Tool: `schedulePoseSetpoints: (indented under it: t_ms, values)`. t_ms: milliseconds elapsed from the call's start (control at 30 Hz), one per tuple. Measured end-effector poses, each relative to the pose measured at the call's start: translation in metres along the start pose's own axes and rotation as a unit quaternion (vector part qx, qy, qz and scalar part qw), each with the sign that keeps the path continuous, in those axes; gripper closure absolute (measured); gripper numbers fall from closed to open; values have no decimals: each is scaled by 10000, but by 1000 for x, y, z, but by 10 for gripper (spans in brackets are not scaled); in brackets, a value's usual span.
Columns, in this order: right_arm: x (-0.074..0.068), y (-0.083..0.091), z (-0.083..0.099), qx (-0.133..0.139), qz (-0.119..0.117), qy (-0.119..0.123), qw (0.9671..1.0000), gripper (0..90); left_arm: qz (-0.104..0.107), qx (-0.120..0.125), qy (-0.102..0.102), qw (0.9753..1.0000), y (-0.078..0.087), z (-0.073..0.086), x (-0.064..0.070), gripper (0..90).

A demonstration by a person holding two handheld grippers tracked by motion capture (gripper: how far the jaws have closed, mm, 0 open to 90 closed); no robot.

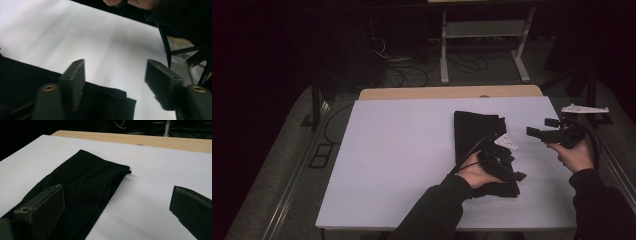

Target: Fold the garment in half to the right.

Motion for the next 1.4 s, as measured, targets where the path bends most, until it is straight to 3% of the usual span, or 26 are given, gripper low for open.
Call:
schedulePoseSetpoints:
  t_ms: [233,300,367,667,1100,1400]
  values:
    - [0,7,4,33,16,3,10000,0,-16,41,16,10000,9,2,-2,126]
    - [-1,11,7,53,16,25,10000,0,-54,11,44,10000,11,3,-4,15]
    - [-1,12,7,54,24,4,10000,0,-149,-18,15,9999,15,5,-5,0]
    - [-7,21,16,63,45,53,10000,0,-406,94,46,9991,38,16,-15,0]
    - [-20,27,27,38,20,190,9998,0,-594,329,110,9976,63,29,-23,0]
    - [-28,29,34,64,-22,216,9997,0,-824,424,200,9955,87,46,-31,0]
Point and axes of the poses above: each handheld gripper's, and its own axes: y roughly backward along the jaws, z roughly out of its underside, x roughly to its right, the point moved 4 cm from there along -y, roughly forward along the jaws, and after that the axes turned 7 degrees about -x, right-handed, at the moved point
